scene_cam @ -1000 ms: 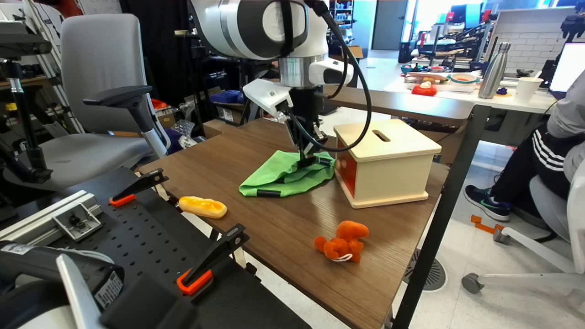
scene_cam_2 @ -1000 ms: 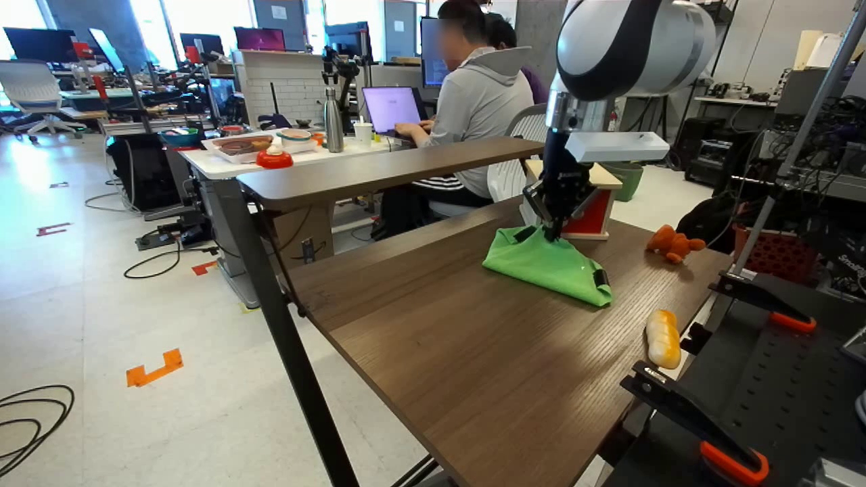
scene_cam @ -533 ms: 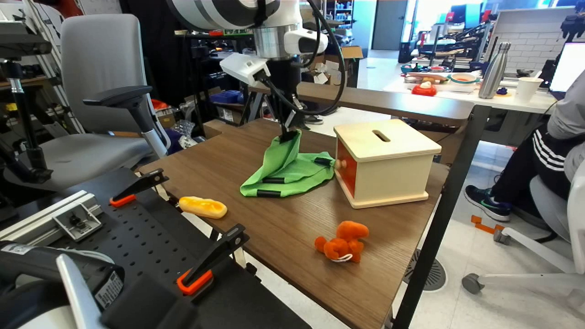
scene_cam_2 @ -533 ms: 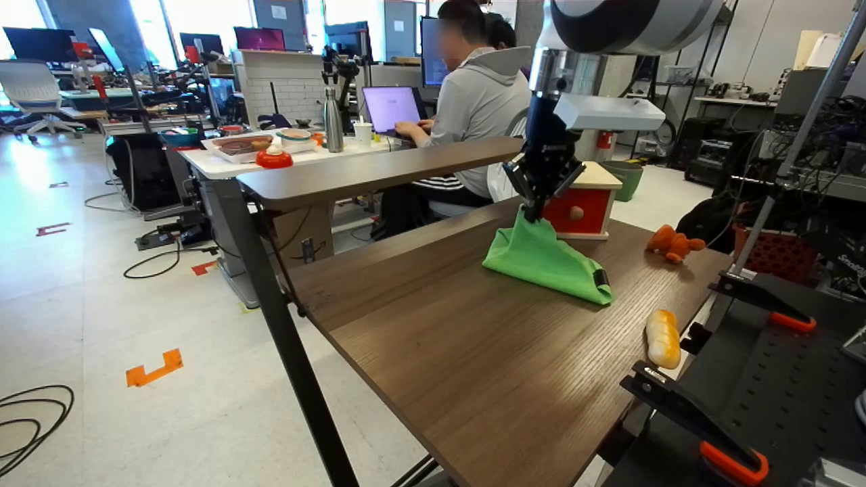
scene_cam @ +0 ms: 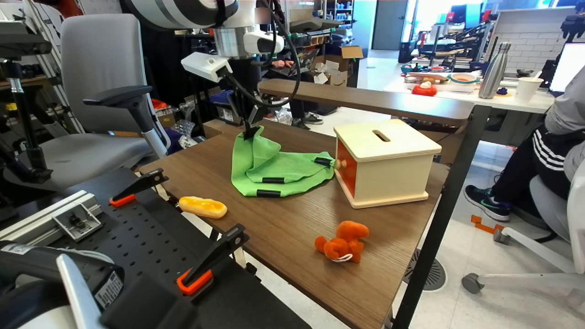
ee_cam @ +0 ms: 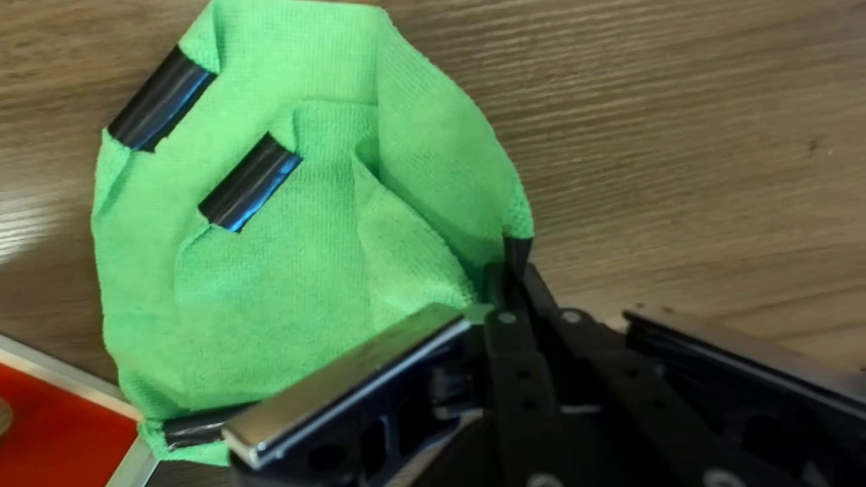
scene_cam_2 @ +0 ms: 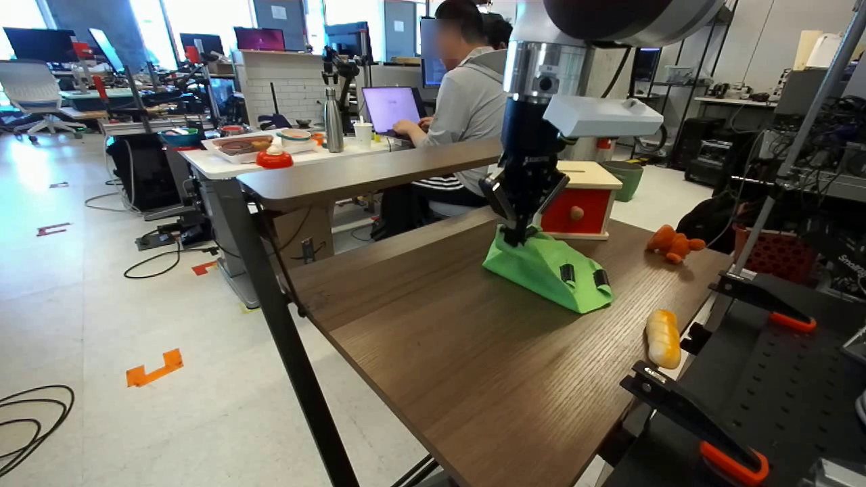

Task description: Unfold the towel

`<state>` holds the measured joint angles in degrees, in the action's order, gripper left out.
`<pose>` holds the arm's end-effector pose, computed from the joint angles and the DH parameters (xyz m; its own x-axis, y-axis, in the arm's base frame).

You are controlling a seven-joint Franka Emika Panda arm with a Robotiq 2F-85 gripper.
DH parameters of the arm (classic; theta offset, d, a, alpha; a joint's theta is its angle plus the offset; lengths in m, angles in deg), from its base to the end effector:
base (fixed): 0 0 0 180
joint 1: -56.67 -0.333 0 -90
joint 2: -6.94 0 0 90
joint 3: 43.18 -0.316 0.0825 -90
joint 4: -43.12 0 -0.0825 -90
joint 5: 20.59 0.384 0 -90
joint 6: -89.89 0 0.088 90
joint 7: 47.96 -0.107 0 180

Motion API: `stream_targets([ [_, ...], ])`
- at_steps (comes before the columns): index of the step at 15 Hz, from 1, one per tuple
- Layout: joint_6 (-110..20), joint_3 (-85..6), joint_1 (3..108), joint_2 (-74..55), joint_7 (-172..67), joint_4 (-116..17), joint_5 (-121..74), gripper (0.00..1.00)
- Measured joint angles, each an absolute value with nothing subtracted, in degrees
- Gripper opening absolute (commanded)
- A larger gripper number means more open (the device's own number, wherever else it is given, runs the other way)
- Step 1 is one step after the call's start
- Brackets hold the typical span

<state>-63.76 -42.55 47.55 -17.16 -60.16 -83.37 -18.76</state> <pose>0.5524 0.0813 0.1916 0.9945 -0.0922 0.0497 -0.0912 -0.9956 -0.0222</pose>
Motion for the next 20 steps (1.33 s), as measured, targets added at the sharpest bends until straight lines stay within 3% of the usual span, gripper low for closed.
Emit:
stream_targets([
  [20, -60.68, -42.66, 41.96, -19.64, -62.67, -86.23, -28.25, 0.01],
])
